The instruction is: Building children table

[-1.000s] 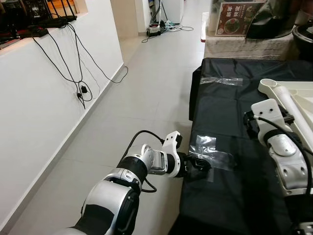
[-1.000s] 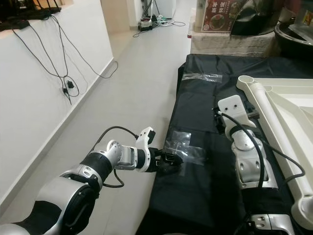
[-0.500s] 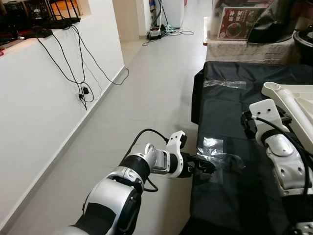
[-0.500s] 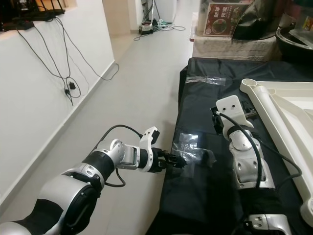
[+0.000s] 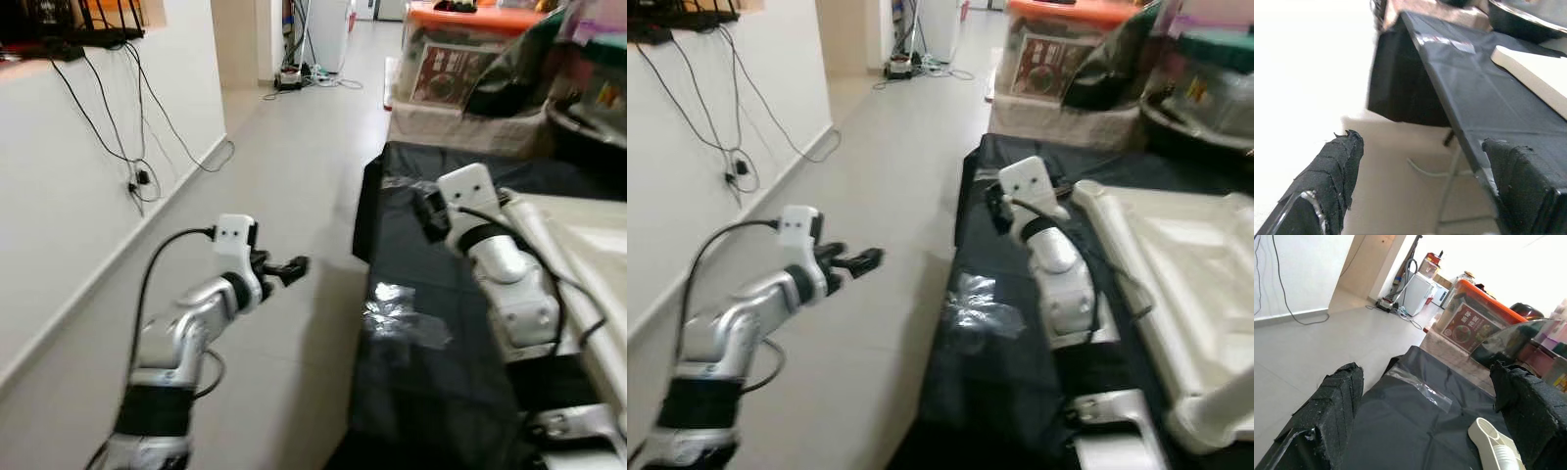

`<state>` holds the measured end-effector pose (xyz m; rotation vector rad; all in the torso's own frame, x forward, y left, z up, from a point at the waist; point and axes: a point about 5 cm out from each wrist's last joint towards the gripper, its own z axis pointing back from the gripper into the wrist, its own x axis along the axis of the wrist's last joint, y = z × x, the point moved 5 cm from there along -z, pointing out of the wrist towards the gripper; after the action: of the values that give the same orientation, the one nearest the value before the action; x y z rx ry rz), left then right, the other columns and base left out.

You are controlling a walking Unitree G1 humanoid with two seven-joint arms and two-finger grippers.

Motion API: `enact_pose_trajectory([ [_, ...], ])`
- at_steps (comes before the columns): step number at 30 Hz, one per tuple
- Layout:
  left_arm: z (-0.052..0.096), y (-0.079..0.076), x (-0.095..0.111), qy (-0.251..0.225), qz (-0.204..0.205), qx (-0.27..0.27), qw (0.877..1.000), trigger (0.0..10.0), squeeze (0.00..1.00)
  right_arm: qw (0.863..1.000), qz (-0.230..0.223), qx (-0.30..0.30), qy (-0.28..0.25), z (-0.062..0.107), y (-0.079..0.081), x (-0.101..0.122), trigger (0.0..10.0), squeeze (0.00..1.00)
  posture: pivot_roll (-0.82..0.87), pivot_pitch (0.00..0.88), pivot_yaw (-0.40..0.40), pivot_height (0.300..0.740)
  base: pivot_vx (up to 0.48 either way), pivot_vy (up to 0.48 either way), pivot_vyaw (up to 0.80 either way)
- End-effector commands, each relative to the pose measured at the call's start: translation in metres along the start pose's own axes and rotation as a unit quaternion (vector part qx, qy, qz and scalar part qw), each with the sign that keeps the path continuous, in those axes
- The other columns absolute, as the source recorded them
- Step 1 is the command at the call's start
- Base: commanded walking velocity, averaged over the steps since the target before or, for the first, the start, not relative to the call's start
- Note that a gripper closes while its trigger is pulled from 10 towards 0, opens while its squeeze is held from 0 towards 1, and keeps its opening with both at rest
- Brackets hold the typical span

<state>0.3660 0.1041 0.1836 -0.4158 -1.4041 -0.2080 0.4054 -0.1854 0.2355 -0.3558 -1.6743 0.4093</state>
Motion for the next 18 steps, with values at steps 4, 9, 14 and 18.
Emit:
enact_pose_trajectory([
  [4, 0.011, 0.023, -0.006, 0.008, -0.058, 0.078, 0.995, 10.0, 0.0, 1.0, -0.021, 0.017, -0.001, 0.002, 0.013, -0.004, 10.0, 0.0, 0.02, 0.0, -0.101, 0.74, 0.0, 0.0, 0.0],
  [9, 0.027, 0.037, 0.007, -0.046, -0.219, 0.159, 0.962, 10.0, 0.0, 0.996, -0.086, 0.029, 0.0, 0.004, 0.035, -0.005, 10.0, 0.0, 0.04, 0.0, -0.112, 0.74, 0.0, 0.0, -0.23],
  [14, 0.047, 0.028, 0.002, -0.056, -0.261, 0.158, 0.951, 10.0, 0.0, 0.994, -0.102, 0.041, 0.013, 0.012, 0.055, -0.015, 10.0, 0.0, 0.04, 0.0, -0.109, 0.74, 0.0, 0.0, -0.77],
  [18, 0.05, 0.026, -0.002, -0.049, -0.265, 0.161, 0.95, 10.0, 0.0, 0.994, -0.103, 0.043, 0.022, 0.014, 0.06, -0.019, 10.0, 0.0, 0.04, 0.0, -0.106, 0.74, 0.0, 0.0, -0.71],
])
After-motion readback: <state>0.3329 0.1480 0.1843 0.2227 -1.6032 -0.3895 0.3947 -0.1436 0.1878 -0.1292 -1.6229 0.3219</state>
